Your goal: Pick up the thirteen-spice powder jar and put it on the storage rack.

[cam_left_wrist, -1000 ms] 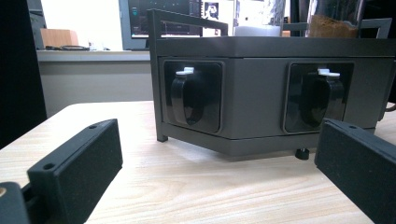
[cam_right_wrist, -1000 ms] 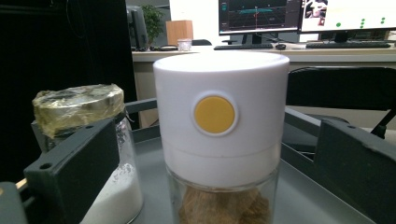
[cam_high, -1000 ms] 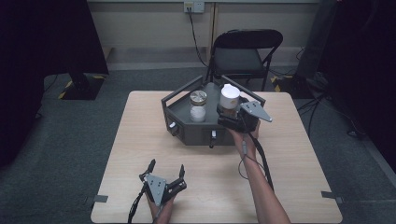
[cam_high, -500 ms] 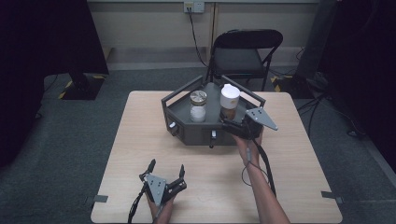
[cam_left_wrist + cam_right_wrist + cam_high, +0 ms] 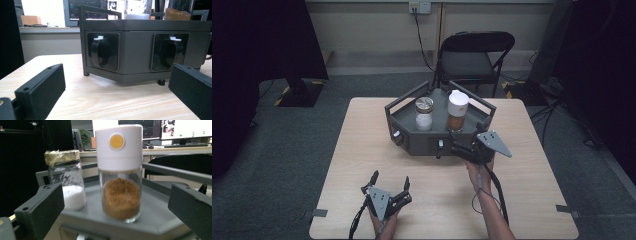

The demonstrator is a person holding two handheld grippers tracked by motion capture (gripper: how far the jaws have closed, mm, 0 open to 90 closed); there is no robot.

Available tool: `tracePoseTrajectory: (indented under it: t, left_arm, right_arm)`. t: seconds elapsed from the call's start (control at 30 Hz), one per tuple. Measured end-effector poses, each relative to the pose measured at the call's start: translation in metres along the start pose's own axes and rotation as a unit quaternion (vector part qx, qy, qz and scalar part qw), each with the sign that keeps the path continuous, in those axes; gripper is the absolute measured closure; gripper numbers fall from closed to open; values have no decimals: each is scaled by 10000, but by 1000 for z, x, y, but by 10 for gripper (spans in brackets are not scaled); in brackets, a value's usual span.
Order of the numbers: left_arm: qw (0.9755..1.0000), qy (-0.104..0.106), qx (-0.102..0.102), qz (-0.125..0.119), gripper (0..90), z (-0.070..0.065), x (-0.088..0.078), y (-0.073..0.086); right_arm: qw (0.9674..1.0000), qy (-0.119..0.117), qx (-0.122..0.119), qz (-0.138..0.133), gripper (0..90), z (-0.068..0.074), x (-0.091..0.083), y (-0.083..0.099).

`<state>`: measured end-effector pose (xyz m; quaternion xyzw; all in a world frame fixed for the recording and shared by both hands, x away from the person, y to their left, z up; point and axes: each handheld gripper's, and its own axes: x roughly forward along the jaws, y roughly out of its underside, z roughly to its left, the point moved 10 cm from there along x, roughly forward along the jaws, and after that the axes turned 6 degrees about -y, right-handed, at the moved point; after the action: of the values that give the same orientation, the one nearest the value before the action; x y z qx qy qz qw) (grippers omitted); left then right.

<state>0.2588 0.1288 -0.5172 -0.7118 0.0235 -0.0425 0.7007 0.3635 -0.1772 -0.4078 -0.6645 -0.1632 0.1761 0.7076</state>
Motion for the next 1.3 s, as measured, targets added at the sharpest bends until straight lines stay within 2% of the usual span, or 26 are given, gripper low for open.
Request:
tracePoseTrajectory:
  t: [0.17, 0.37, 0.53, 0.73, 0.9, 1.0, 1.03, 1.3]
  left_arm:
    - [10000, 0, 2, 2, 2, 0, 0, 0]
    - [10000, 0, 0, 1, 3, 0, 0, 0]
    - [10000, -1, -1, 0, 3, 0, 0, 0]
    - [10000, -1, -1, 1, 3, 0, 0, 0]
    - [10000, -1, -2, -1, 2, 0, 0, 0]
    - [10000, -1, -2, -1, 2, 0, 0, 0]
    - [10000, -1, -2, -1, 2, 0, 0, 0]
    - [10000, -2, -2, -1, 2, 0, 0, 0]
  right_arm:
    - [10000, 11, 37, -32, 0, 3, -19, 11]
    - [9999, 53, -72, -72, 0, 8, -33, 19]
    - [9993, 144, -348, -56, 0, 14, -41, 25]
    - [9989, 203, -396, -167, 0, 22, -54, 31]
    - [9989, 274, -282, -258, 0, 27, -66, 43]
    - [9989, 319, -250, -220, 0, 30, -73, 53]
    - [9991, 313, -269, -130, 0, 30, -76, 58]
    - [9988, 415, -243, -26, 0, 29, -87, 71]
